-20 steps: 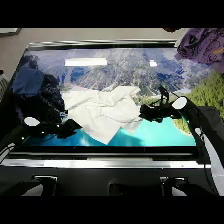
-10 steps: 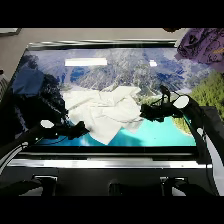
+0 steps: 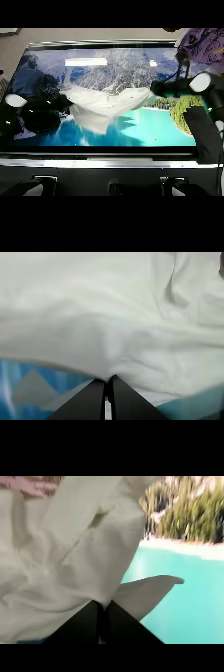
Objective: Fold the clothes and pants, and hang the long-sleeved shirts on hangers.
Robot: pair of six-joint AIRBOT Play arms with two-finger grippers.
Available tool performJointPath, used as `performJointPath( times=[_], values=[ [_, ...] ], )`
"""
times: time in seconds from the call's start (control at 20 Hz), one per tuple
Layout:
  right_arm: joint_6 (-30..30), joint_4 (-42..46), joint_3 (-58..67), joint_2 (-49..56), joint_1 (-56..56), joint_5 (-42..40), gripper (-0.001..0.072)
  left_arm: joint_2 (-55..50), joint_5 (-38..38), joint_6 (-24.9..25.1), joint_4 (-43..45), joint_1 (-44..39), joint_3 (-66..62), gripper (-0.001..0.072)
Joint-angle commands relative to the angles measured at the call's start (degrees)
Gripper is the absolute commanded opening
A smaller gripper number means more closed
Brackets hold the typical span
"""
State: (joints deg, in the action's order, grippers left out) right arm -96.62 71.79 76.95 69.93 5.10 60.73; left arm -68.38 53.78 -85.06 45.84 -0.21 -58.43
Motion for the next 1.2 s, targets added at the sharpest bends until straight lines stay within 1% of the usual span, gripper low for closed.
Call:
performJointPath(
  times=[0.0, 0.1, 0.25, 0.45, 0.55, 0.65, 0.7, 0.8, 0.9, 1.1, 1.15],
  values=[
    [-1.7, 11.5, 18.3, -0.2, 0.0, 6.3, 0.0034, 5.6, 9.6, -5.7, 17.5, 6.5, -19.4, 0.0014],
    [-1.8, 14.6, 27.0, -1.0, 0.0, 10.1, 0.0034, 8.8, 12.1, -6.9, 21.4, 9.1, -30.1, 0.0015],
    [-1.7, 15.9, 34.3, -5.7, 0.0, 12.9, 0.0034, 14.7, 13.8, -9.4, 22.3, 12.3, -40.9, 0.0015],
    [-1.5, 15.7, 35.3, -15.0, 0.1, 17.7, 0.0034, 24.1, 15.1, -10.8, 23.3, 13.6, -43.3, 0.0015],
    [-1.6, 15.7, 35.3, -18.5, 0.1, 20.6, 0.0034, 27.5, 17.5, -13.6, 25.0, 13.6, -43.3, 0.0015],
    [-1.6, 15.7, 35.3, -20.5, 0.1, 21.4, 0.0034, 29.2, 19.9, -16.0, 26.9, 13.6, -43.3, 0.0016],
    [-1.7, 15.7, 35.3, -20.5, 0.1, 21.3, 0.0034, 29.3, 20.6, -16.4, 27.3, 13.6, -43.3, 0.0015],
    [-1.8, 15.5, 35.3, -18.4, 0.1, 20.3, 0.0034, 28.1, 21.2, -17.1, 28.0, 13.6, -43.3, 0.0015],
    [-1.7, 14.1, 35.3, -13.3, 0.1, 18.6, 0.0034, 24.9, 22.2, -17.0, 28.0, 13.6, -43.2, 0.0015],
    [-1.6, 7.0, 35.2, 3.4, 0.1, 15.4, 0.0034, 14.2, 22.7, -16.9, 28.7, 13.6, -39.4, 0.0015],
    [-1.6, 5.9, 35.2, 7.9, 0.1, 14.4, 0.0034, 10.4, 22.2, -16.0, 29.3, 13.6, -37.8, 0.0015]
  ],
)
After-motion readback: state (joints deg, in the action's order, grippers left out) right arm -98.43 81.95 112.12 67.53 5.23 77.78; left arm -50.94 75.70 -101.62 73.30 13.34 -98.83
